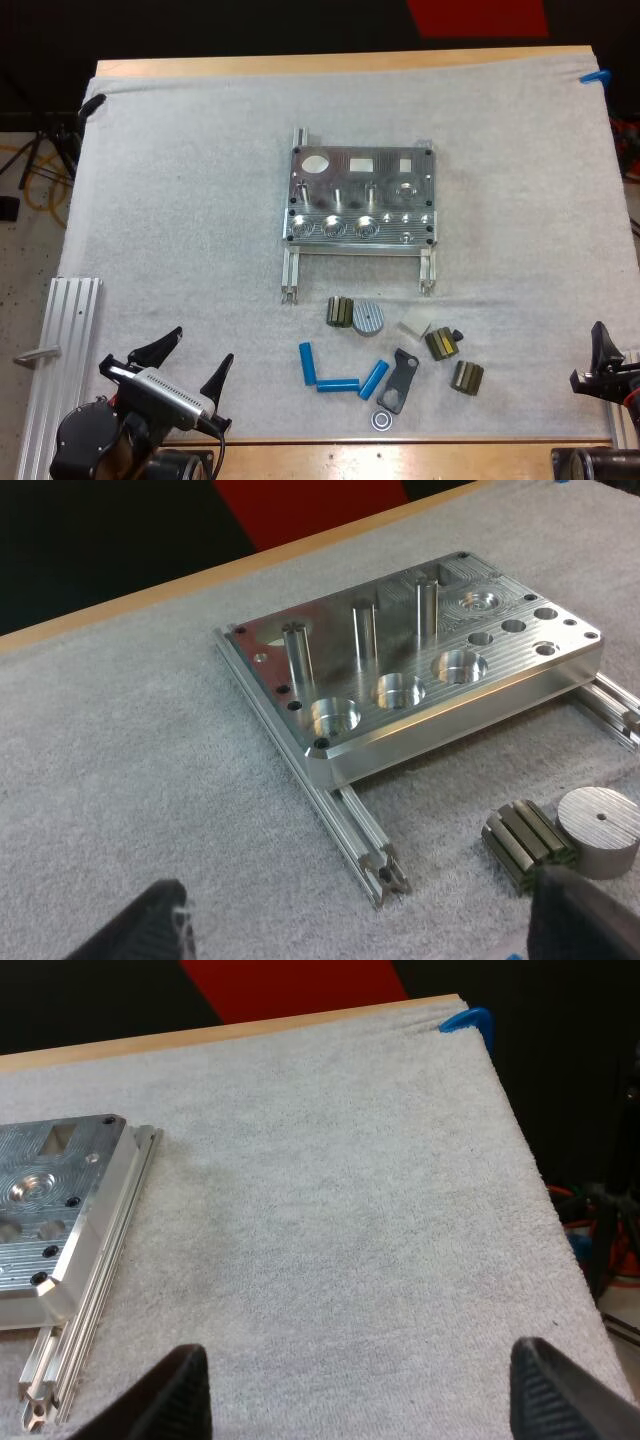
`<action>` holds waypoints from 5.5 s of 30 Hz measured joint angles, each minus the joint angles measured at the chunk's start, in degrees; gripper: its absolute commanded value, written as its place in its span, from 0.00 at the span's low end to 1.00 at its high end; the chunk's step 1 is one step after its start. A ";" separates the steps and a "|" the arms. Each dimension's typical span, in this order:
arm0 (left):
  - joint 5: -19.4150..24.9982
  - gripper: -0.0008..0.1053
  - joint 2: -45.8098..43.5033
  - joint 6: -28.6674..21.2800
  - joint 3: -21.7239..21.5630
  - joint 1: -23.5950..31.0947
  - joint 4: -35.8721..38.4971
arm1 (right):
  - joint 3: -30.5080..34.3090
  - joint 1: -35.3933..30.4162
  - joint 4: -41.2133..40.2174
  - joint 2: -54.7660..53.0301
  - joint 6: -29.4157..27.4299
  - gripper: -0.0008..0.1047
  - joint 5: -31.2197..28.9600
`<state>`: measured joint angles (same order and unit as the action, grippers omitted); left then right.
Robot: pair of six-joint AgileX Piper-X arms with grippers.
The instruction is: Load cells from left to right
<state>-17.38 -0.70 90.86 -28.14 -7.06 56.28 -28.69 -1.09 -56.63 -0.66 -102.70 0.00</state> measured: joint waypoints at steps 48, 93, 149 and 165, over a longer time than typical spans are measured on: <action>-6.51 0.64 19.20 -9.75 -12.05 -14.78 0.16 | -2.85 0.00 -5.03 0.45 -1.90 0.59 3.69; 9.37 0.47 86.36 -34.43 -14.59 -43.97 -8.28 | -20.76 20.72 -15.96 24.31 -10.01 0.59 13.83; 9.33 0.01 51.83 -26.46 -19.43 -44.11 -9.90 | -20.76 21.44 9.55 51.03 8.62 0.59 50.36; 8.95 0.01 51.83 -26.48 -19.43 -44.11 -10.68 | -20.76 41.08 18.80 59.82 14.31 0.59 42.46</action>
<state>-8.43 51.13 64.38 -47.57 -51.18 45.60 -49.45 39.98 -37.83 59.16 -88.38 42.46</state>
